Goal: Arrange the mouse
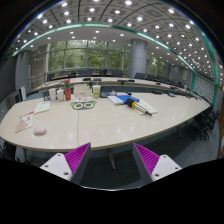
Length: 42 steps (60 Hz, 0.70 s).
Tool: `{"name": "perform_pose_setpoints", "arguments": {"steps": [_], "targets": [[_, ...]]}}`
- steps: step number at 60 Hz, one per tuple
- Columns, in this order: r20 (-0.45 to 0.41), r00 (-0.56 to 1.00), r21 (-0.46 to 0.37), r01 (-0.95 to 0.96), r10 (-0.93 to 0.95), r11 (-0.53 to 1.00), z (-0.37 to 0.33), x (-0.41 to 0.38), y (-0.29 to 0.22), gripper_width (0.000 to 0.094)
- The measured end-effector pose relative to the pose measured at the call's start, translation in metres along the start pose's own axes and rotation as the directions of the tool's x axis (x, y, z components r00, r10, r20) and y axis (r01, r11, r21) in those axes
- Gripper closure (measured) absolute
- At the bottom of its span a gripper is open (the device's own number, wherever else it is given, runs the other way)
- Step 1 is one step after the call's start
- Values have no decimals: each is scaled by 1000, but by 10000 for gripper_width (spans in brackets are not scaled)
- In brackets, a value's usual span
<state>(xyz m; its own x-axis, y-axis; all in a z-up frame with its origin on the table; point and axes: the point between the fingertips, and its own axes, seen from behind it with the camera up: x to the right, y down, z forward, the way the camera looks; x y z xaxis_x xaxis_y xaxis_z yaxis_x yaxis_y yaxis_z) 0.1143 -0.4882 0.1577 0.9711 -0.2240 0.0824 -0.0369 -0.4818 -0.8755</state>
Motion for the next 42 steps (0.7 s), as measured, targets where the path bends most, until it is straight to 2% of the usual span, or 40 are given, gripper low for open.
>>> {"name": "perform_pose_setpoints", "arguments": {"steps": [7, 8, 13, 17, 30, 42], "targets": [[-8, 1000, -37, 15, -16, 999, -2, -5, 15, 84], [-10, 1000, -40, 16, -16, 999, 11, -29, 19, 84], [9, 1000, -57, 30, -30, 998, 4, -45, 28, 81], [23, 999, -67, 47, -46, 997, 17, -87, 38, 83], [192, 978, -77, 99, -82, 992, 36, -237, 60, 79], [282, 954, -73, 123, -98, 990, 81, -348, 60, 79]]}}
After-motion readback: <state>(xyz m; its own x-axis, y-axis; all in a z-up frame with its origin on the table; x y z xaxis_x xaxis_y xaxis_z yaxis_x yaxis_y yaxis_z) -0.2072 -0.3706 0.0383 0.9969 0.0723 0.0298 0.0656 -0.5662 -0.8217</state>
